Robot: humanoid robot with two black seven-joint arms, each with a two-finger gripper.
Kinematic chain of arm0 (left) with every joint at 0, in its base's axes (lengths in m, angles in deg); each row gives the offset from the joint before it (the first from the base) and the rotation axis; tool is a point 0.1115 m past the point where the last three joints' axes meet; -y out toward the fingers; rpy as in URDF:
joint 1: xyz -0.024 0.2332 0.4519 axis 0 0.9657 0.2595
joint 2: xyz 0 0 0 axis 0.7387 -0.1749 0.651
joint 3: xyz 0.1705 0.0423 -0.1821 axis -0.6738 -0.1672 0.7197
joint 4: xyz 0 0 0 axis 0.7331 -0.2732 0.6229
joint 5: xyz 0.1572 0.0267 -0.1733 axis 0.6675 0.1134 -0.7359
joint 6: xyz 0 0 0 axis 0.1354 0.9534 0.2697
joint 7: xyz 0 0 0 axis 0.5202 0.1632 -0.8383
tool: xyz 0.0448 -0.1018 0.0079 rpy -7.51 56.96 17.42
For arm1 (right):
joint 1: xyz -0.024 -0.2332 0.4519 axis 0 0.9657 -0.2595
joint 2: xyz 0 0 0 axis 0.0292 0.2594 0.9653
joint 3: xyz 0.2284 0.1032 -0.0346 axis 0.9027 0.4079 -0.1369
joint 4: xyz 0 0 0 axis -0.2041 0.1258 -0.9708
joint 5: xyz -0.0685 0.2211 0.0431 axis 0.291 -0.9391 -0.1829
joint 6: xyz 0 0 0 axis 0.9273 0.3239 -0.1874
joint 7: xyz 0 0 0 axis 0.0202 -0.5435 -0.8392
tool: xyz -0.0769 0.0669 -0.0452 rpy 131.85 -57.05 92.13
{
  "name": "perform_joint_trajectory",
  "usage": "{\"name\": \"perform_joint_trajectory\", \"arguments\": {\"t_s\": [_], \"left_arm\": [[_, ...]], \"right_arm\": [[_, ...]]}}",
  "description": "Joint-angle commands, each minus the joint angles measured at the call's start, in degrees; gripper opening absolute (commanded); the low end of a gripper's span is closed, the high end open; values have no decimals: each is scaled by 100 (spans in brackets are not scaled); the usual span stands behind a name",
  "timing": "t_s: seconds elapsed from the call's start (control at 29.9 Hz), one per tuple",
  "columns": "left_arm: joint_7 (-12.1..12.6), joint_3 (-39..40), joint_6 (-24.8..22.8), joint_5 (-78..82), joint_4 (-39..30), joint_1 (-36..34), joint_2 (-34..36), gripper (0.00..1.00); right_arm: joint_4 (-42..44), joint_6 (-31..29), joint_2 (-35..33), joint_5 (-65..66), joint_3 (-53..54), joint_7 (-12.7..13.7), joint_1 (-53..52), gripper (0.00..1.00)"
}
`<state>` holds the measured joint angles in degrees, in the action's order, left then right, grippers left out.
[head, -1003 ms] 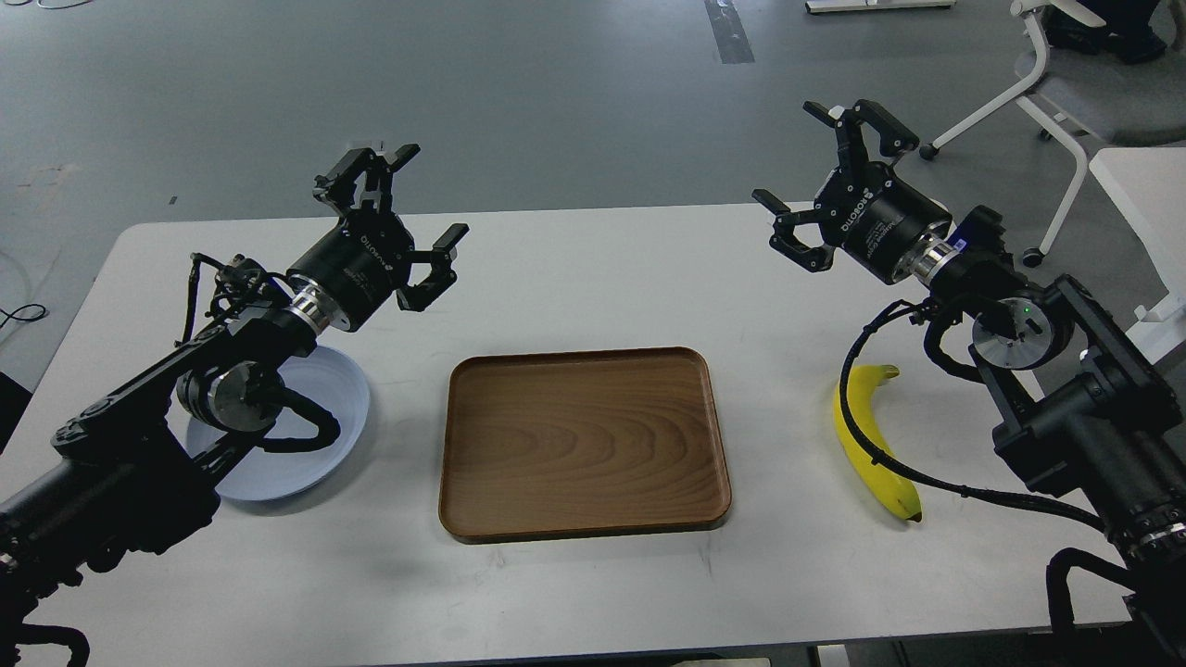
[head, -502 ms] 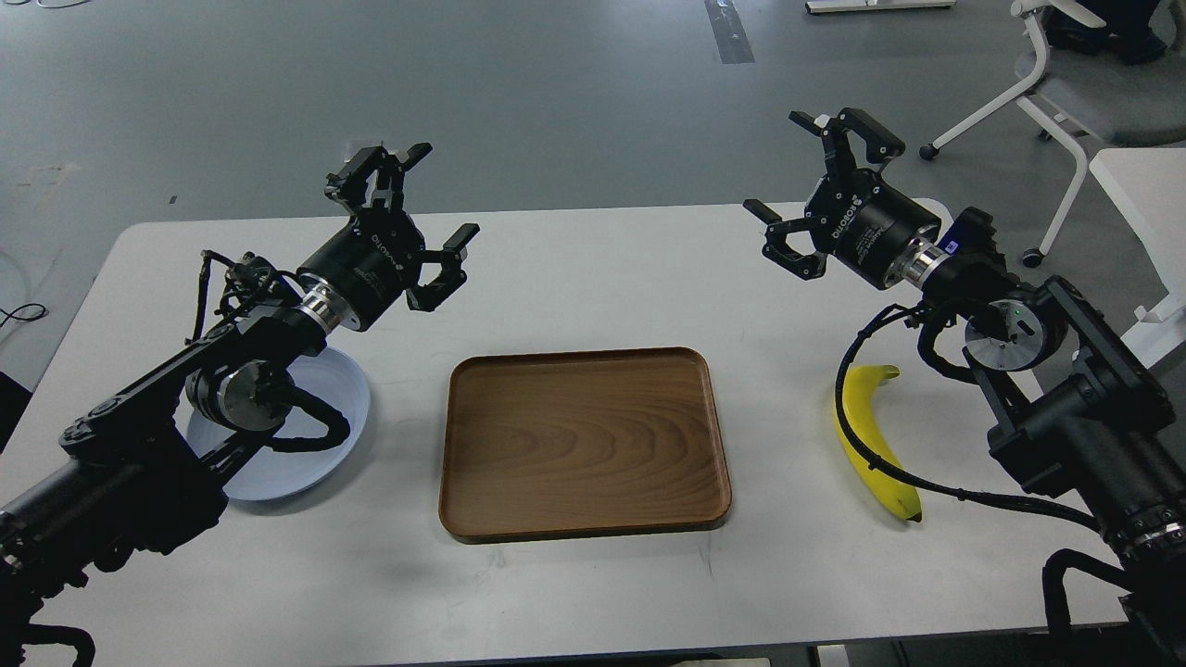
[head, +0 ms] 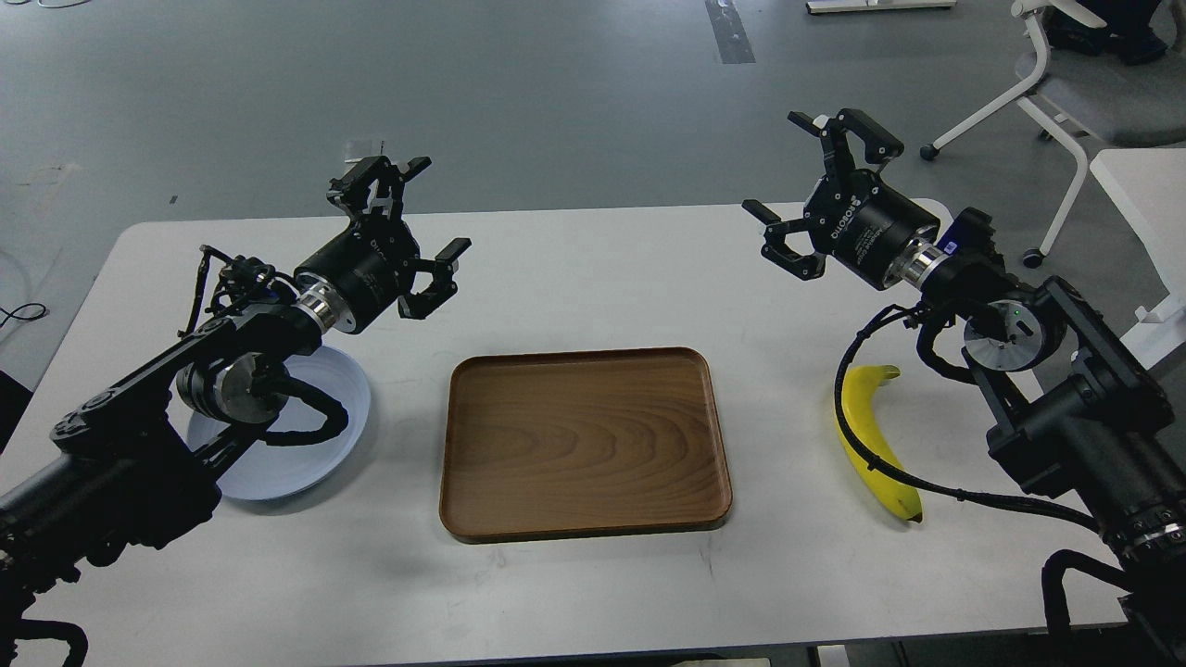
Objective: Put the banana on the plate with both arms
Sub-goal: 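Lower the left gripper toward the rim of the light blue plate, then grasp the plate rim with the left gripper and tilt it up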
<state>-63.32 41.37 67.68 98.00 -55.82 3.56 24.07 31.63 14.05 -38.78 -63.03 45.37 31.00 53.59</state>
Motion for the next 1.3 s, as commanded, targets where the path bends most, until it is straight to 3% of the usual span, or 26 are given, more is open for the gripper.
{"name": "perform_joint_trajectory", "arguments": {"t_s": [0.0, 0.33, 0.43, 0.53, 0.67, 0.77, 1.07, 1.27], "left_arm": [[19, -8, -6, -4, -201, 6, 75, 98], [28, -8, 64, 49, -317, 23, 137, 98], [-7, -131, 169, 951, -352, -12, 215, 98], [-16, -131, 564, 2733, -404, -12, 444, 98], [-7, -446, 1477, 6009, -720, 67, 1101, 98], [19, -824, 1995, 6928, -870, 76, 1593, 98], [-25, -2898, 3183, 6975, -484, 102, 2949, 98], [-51, -3102, 3299, 6537, -457, 533, 3099, 92]], "right_arm": [[-18, 0, -1, 0, -10, 0, -7, 100], [-27, 0, -36, 9, -10, -9, 2, 100], [-27, 0, -36, 0, -10, -44, 2, 100], [-27, 0, -45, 0, -1, -62, 10, 100], [-27, 0, -45, 0, 7, -70, 81, 100], [-27, 0, -36, 0, 7, -70, 107, 100], [-18, 0, -1, 0, 16, -70, 116, 100], [-27, 0, 51, 0, 7, -70, 125, 100]]}}
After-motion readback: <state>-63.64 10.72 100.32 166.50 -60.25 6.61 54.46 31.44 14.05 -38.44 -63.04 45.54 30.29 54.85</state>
